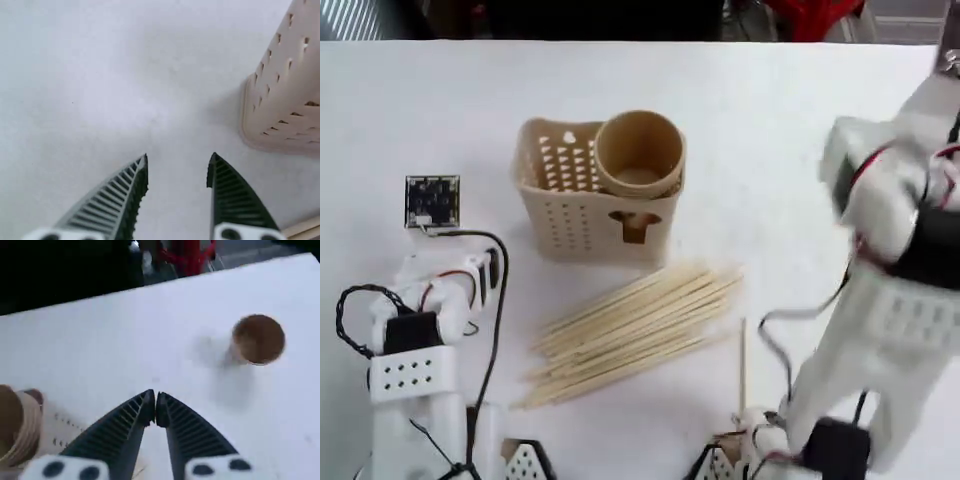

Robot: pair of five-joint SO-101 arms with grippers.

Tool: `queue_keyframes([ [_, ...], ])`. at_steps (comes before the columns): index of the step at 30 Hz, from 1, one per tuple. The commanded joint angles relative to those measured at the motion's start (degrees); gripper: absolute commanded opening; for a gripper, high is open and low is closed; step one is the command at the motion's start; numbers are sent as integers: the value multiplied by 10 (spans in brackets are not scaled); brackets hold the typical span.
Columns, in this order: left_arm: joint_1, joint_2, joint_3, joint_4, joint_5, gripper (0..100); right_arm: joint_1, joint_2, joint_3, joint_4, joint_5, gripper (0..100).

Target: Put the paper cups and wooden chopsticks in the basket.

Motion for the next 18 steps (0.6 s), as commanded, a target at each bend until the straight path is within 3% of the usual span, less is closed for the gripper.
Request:
queue_keyframes([
  [1, 5, -6, -1, -10, -2, 199, -12, -36, -16, 0, 41, 29],
  [7, 7, -6, -1, -10, -2, 199, 100, 46, 84, 0, 205, 216],
  [10, 7, -6, -1, -11, -2, 199, 158, 122, 119, -27, 264, 258],
  [13, 7, -6, -1, -12, -2, 199, 177, 178, 137, -28, 282, 207],
  [18, 7, -9, 11, -21, -2, 199, 182, 125, 146, -7, 270, 12],
])
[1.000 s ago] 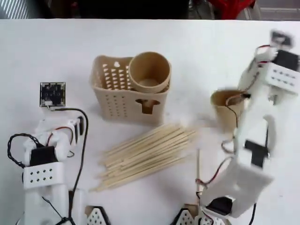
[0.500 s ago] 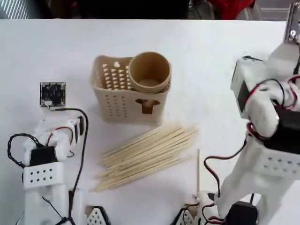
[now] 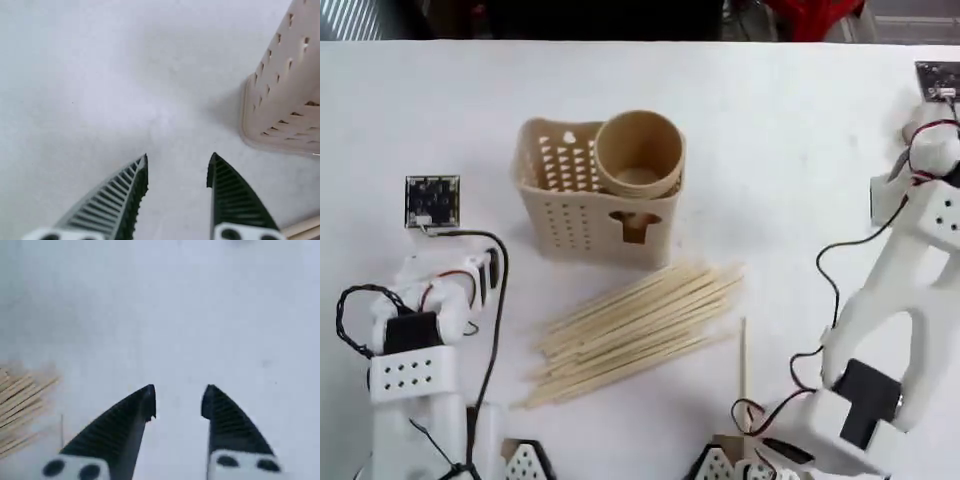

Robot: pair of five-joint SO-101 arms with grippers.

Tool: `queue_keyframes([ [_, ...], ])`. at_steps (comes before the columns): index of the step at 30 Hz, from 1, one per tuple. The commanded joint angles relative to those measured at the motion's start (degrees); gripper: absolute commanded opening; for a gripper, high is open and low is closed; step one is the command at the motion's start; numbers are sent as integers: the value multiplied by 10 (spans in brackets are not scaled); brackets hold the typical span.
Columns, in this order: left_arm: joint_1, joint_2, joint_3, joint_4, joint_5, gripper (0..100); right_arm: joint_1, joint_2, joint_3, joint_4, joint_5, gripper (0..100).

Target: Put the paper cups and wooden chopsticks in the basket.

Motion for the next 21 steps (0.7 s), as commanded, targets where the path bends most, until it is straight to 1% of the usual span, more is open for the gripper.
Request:
queue_keyframes([
  [1, 7, -9, 14, -29, -2, 199, 4, -70, 14, 15, 0, 20],
  [4, 7, -9, 17, -34, -2, 199, -14, -160, 87, 9, 5, 25],
  [7, 7, -9, 17, -34, -3, 199, -16, -275, 231, -40, 25, 26],
  [9, 7, -9, 17, -34, -3, 199, -19, -357, 374, -109, 38, 28],
  [11, 7, -9, 17, -34, -4, 199, -28, -436, 534, -200, 54, 29],
  [13, 7, -9, 17, -35, -4, 199, -40, -514, 700, -292, 80, 29],
  [15, 7, -9, 17, -34, -4, 199, -55, -583, 834, -368, 106, 29],
  [18, 4, -9, 45, -38, -7, 202, -57, -684, 972, -442, 123, 29],
  [21, 2, -9, 83, -39, -7, 203, -64, -782, 1070, -473, 124, 29],
])
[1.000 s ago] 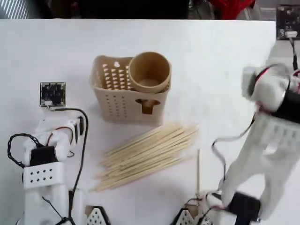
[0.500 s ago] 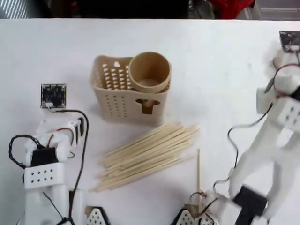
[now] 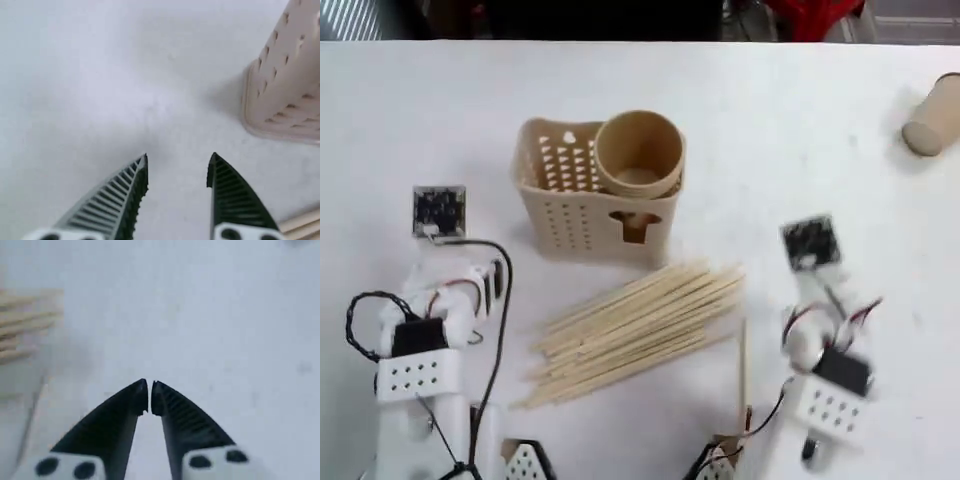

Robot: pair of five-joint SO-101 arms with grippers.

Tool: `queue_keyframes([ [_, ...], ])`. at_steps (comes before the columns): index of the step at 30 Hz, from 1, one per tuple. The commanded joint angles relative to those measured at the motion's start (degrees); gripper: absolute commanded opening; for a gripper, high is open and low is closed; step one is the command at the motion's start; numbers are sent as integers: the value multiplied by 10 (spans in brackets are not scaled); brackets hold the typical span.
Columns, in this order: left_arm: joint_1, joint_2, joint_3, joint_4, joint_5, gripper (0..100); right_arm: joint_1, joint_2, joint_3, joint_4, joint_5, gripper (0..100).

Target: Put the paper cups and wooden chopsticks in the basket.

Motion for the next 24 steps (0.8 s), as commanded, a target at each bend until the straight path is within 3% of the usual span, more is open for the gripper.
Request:
queue_keyframes([
  [1, 2, -7, 37, -11, -7, 202, -22, -127, 120, -49, 8, 30],
  [4, 5, -7, 47, -12, -7, 202, -51, -218, 183, -42, 7, 61],
  [9, 3, -7, 67, -47, -7, 203, -58, -320, 177, 61, 7, 104],
  [17, 2, -8, 178, -233, -7, 199, -53, -291, 178, 94, 10, 120],
  [24, 4, -8, 218, -342, -5, 199, -55, -291, 178, 209, 11, 120],
])
